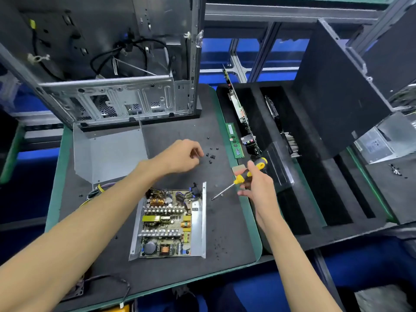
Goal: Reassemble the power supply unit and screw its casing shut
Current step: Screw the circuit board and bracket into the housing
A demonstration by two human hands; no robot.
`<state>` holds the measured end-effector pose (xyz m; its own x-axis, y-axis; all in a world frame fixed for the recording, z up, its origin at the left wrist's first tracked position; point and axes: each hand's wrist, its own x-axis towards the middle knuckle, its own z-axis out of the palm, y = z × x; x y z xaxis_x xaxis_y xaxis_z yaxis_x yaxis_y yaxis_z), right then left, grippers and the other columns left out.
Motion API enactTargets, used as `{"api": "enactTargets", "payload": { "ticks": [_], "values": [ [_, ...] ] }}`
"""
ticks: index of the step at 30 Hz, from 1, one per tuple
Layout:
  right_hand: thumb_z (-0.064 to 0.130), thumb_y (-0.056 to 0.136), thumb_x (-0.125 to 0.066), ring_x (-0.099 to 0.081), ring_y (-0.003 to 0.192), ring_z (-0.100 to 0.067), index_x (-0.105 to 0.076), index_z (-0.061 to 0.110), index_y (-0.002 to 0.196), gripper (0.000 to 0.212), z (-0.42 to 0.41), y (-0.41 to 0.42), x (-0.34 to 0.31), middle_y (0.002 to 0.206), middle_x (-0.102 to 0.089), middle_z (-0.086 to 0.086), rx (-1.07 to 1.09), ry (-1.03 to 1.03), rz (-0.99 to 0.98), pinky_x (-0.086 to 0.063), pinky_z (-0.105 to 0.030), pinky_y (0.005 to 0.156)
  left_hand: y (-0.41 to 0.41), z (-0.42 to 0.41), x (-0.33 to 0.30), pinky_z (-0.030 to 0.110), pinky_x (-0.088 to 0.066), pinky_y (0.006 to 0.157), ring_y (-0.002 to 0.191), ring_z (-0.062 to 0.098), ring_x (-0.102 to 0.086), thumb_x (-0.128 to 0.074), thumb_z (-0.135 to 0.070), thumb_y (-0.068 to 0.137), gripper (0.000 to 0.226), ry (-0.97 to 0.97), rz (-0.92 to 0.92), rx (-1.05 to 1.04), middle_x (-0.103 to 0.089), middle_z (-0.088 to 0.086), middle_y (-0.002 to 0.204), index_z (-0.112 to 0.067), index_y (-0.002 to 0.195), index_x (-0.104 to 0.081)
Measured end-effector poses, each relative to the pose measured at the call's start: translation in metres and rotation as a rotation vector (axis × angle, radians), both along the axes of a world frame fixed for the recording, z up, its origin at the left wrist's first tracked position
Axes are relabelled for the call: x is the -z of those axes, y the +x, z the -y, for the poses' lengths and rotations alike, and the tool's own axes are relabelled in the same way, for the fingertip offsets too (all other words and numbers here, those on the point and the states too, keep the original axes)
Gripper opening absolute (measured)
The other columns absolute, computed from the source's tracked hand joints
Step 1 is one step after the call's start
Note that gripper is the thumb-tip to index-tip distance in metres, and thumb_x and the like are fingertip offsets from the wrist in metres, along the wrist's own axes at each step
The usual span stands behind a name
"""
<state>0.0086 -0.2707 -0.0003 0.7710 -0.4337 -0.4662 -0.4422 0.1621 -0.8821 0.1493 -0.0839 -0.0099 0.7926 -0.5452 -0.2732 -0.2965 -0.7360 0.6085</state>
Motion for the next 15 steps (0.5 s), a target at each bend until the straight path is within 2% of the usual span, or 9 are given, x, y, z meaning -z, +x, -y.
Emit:
{"api": "enactTargets", "payload": {
  "ticks": [2,3,6,10,15],
  "values": [
    [0.040,0.107,-0.047,-0.043,0.047,-0.009,-0.075,0.019,0.070,0.051,0.008,0.000,0.002,0.054,-0.051,0.006,0.036,0.008,-0.037,-0.038,-0.021,0.044,0.007,0.014,0.010,0.032,-0.053,0.088,0.083,0.018,-0.065,-0.059,-0.005,0.089,0.021,0.017,0.015,-0.020,-0.069,-0.002,0.087,-0.015,0.104,-0.071],
    [0.044,0.107,-0.047,-0.038,0.047,-0.010,-0.072,0.014,0.078,0.048,0.012,0.000,0.004,0.053,-0.046,0.006,0.058,0.031,-0.055,-0.032,-0.022,0.043,0.011,0.020,0.015,0.033,-0.053,0.087,0.082,0.019,-0.064,-0.059,-0.006,0.089,0.020,0.015,0.020,-0.047,-0.069,-0.002,0.086,-0.015,0.102,-0.070],
    [0.048,0.106,-0.046,-0.031,0.045,-0.010,-0.062,0.009,0.095,0.044,0.021,0.000,0.009,0.053,-0.038,0.005,0.111,0.097,-0.081,-0.023,-0.022,0.040,0.021,0.037,0.024,0.034,-0.054,0.084,0.083,0.021,-0.065,-0.063,-0.010,0.088,0.014,-0.008,0.076,-0.143,-0.069,-0.002,0.083,-0.017,0.098,-0.069],
    [0.045,0.107,-0.047,-0.033,0.043,-0.011,-0.061,0.007,0.095,0.043,0.027,0.000,0.011,0.052,-0.041,0.002,0.156,0.240,-0.048,-0.026,-0.023,0.040,0.025,0.056,0.030,0.037,-0.054,0.080,0.085,0.026,-0.067,-0.066,-0.016,0.089,0.005,0.042,0.160,-0.111,-0.073,0.001,0.085,-0.016,0.093,-0.070],
    [0.042,0.108,-0.046,-0.041,0.045,-0.014,-0.062,0.007,0.097,0.040,0.027,0.007,0.010,0.055,-0.049,-0.002,0.214,0.405,0.005,-0.035,-0.025,0.041,0.029,0.064,0.034,0.042,-0.055,0.077,0.085,0.037,-0.065,-0.055,-0.005,0.088,0.016,0.157,0.253,-0.057,-0.072,0.010,0.088,-0.010,0.083,-0.069]
  ]
}}
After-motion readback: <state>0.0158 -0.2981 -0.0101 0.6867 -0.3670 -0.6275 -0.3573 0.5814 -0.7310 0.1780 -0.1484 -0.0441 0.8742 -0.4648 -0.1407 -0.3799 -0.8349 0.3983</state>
